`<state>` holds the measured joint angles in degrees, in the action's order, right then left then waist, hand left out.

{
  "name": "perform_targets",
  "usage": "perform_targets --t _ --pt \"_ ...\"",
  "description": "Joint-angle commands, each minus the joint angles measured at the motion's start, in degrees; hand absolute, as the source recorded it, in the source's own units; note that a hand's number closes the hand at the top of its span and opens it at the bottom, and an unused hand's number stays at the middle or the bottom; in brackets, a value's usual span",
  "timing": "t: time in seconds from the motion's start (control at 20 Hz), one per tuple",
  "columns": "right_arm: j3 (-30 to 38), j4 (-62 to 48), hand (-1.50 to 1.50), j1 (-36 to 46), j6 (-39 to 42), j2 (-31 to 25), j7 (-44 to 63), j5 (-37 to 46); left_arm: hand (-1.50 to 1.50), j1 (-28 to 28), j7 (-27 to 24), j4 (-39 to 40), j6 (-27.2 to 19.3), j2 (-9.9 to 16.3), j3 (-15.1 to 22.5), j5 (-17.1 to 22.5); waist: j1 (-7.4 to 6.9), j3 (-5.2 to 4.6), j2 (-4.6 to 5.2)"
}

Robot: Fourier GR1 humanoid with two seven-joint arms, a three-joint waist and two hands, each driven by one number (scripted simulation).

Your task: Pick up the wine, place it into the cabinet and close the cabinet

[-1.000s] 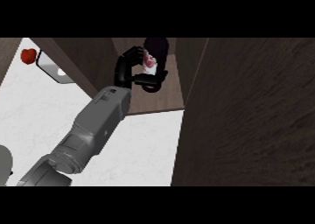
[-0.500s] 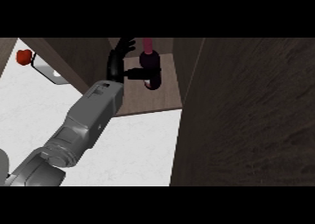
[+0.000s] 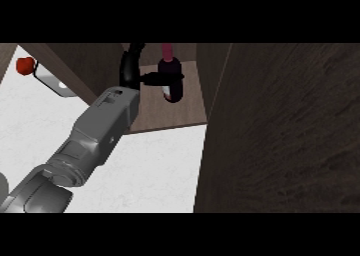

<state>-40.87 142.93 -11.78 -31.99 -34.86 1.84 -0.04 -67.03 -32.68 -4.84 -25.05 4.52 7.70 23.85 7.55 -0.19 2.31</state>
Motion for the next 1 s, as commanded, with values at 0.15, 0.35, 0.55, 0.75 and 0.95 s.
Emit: perform_targets --t 0.15,0.35,0.55,0.75,0.95 --pt "0.2 8.8 -1.50 -3.6 0.1 -1.8 2.6 -2.6 1.50 -0.9 -3.0 -3.0 8.3 0.3 -3.3 2.9 -0.98 0.03 -0.57" --pt "-0.9 8.7 -1.50 -3.1 0.2 -2.0 3.4 -1.6 1.50 -0.2 -5.6 -4.2 14.4 -1.3 -4.2 3.7 -1.62 -0.04 -0.65" --pt "-1.7 10.4 -1.50 -5.7 -0.5 -2.4 2.2 -0.8 -1.50 -1.1 -6.8 -4.1 14.3 -4.2 -4.7 3.8 -1.44 0.05 -1.13" --pt "0.2 11.3 -1.50 -6.5 -1.0 -3.2 3.6 -1.3 -1.50 -2.2 -3.6 -4.5 17.7 -3.6 -4.9 3.7 -3.94 0.11 -1.73" --pt "2.7 11.9 -1.50 -6.9 -0.1 -4.6 3.3 -3.1 -1.50 -3.4 -0.9 -6.7 16.6 -4.5 -4.3 4.5 -4.70 0.19 -2.31"
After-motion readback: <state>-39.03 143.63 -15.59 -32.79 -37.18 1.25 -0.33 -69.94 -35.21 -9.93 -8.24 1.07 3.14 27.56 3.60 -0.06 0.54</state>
